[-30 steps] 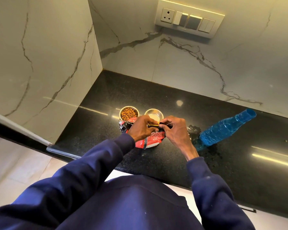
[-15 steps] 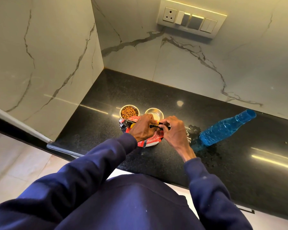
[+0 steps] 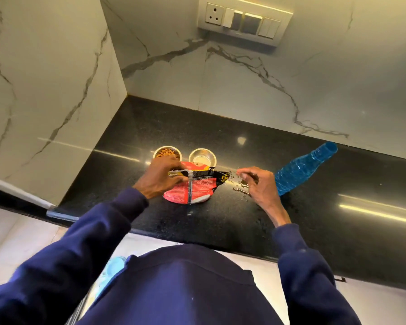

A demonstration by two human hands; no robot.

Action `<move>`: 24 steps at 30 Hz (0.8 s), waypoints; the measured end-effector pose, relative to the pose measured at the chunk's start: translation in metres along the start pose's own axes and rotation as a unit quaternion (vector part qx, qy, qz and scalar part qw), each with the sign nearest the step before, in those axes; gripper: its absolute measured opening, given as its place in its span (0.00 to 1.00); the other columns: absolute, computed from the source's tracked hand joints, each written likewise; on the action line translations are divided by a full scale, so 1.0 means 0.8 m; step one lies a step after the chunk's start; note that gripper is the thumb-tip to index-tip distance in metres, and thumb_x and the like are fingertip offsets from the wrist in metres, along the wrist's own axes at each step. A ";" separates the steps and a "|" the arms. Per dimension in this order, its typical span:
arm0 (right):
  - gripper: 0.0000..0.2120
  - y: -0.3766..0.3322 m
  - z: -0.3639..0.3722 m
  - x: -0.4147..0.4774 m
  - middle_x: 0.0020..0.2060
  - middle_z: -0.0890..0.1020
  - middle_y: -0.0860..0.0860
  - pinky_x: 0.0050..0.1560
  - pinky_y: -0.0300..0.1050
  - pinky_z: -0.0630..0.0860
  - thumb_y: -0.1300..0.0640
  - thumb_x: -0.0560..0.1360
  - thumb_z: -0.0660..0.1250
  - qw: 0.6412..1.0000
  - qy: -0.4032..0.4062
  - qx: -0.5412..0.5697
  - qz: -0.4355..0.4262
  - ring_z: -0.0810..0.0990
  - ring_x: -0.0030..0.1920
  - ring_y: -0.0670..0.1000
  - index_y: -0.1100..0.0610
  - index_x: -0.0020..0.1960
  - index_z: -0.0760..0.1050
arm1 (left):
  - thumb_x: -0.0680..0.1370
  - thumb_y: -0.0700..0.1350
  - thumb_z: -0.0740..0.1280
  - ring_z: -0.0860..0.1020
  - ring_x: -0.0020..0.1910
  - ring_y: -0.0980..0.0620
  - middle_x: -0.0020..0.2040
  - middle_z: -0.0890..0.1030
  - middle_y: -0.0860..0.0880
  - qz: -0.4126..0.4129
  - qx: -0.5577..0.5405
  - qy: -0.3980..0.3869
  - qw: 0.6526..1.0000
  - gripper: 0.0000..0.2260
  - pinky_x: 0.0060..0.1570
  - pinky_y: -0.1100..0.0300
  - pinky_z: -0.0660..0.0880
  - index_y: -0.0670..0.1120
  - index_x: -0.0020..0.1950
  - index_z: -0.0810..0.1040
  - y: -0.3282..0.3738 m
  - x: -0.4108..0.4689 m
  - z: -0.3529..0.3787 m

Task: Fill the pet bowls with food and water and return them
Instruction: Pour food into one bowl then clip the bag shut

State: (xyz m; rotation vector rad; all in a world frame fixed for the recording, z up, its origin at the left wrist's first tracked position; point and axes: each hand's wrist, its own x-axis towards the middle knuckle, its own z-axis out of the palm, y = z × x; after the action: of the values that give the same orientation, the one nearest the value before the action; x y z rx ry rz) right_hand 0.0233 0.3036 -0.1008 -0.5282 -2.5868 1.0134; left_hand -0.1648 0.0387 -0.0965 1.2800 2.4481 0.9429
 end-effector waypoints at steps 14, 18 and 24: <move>0.18 0.114 -0.016 -0.075 0.60 0.81 0.56 0.56 0.49 0.77 0.67 0.73 0.73 0.958 -0.087 -0.203 0.185 0.81 0.59 0.56 0.59 0.63 0.78 | 0.69 0.36 0.79 0.81 0.47 0.54 0.45 0.82 0.55 -0.080 -0.126 0.093 0.985 0.13 0.52 0.63 0.77 0.54 0.44 0.83 -0.017 -0.019 0.004; 0.17 0.128 -0.004 -0.078 0.59 0.81 0.57 0.57 0.48 0.77 0.64 0.73 0.75 0.956 -0.079 -0.218 0.179 0.81 0.59 0.55 0.58 0.61 0.79 | 0.69 0.36 0.78 0.84 0.51 0.48 0.49 0.85 0.47 -0.080 -0.166 0.108 0.977 0.10 0.55 0.55 0.80 0.44 0.49 0.86 -0.020 -0.025 0.004; 0.09 0.136 0.017 -0.072 0.51 0.83 0.54 0.47 0.42 0.75 0.64 0.75 0.72 0.961 -0.081 -0.187 0.189 0.82 0.52 0.51 0.56 0.54 0.81 | 0.73 0.37 0.76 0.81 0.57 0.50 0.56 0.83 0.47 -0.096 -0.130 0.064 0.985 0.13 0.58 0.55 0.78 0.46 0.56 0.85 -0.033 -0.035 -0.013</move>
State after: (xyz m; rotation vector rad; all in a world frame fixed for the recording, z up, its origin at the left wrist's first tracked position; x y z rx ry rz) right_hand 0.0932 0.3441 -0.1948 -1.1121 -2.9095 0.6881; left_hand -0.1703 0.0008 -0.1078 0.9053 2.3871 1.2727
